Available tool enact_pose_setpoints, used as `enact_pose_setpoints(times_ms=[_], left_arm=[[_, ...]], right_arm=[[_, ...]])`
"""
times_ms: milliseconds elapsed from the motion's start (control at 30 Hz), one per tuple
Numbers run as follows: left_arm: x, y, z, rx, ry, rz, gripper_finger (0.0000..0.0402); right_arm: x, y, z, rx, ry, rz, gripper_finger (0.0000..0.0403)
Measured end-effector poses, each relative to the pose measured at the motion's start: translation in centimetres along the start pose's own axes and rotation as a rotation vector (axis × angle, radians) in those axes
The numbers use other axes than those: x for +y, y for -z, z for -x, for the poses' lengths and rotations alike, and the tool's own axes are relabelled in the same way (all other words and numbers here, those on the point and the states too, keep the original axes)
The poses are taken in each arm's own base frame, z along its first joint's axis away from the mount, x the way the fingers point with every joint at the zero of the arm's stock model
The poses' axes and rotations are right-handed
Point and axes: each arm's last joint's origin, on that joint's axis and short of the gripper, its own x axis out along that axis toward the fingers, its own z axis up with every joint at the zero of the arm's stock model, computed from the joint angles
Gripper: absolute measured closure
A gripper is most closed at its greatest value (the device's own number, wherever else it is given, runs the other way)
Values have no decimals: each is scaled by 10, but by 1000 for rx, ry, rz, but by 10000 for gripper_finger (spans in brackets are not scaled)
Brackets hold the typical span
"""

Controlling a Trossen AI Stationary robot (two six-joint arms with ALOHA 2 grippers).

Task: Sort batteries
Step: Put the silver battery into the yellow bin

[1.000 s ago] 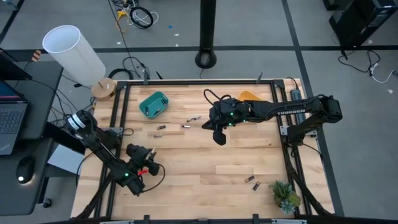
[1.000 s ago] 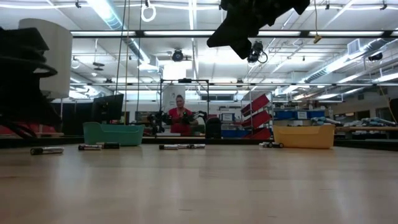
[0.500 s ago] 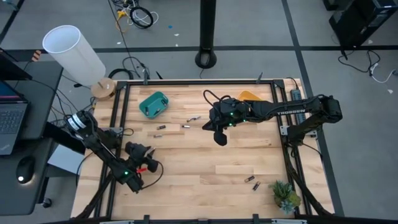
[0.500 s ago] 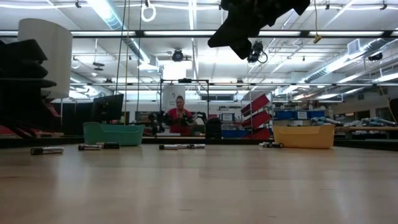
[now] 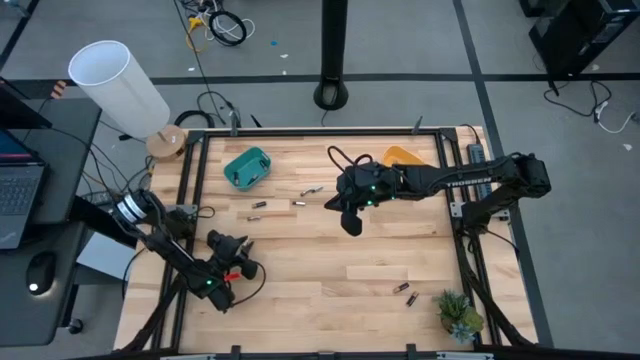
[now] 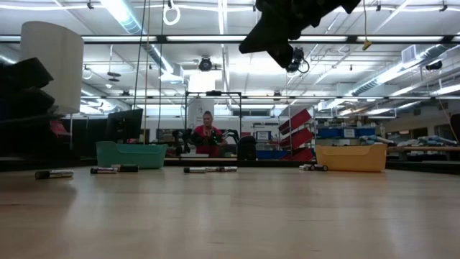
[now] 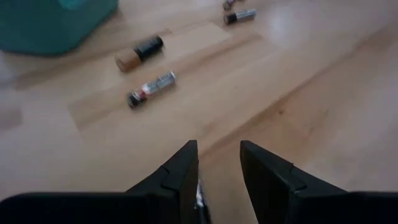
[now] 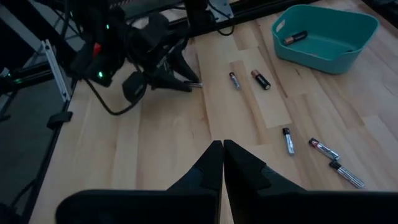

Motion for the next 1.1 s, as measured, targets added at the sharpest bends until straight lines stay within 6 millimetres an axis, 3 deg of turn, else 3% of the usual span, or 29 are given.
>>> enact_pose_setpoints(times_ms=[233, 500, 633, 867, 1100], left_arm=[[-5, 18, -10, -45, 26, -6, 270], [-8, 22, -10, -57, 33, -16, 273], [-11, 25, -10, -28, 41, 18, 301], [-11, 25, -11, -25, 39, 24, 391], [-20, 18, -4, 8, 30, 28, 374]], right_arm=[[6, 2, 0, -6, 19, -32, 380], [10, 3, -1, -7, 23, -41, 380], [10, 3, -1, -8, 23, -36, 380], [10, 0, -1, -30, 19, -20, 380], [10, -1, 0, -49, 13, -26, 380]])
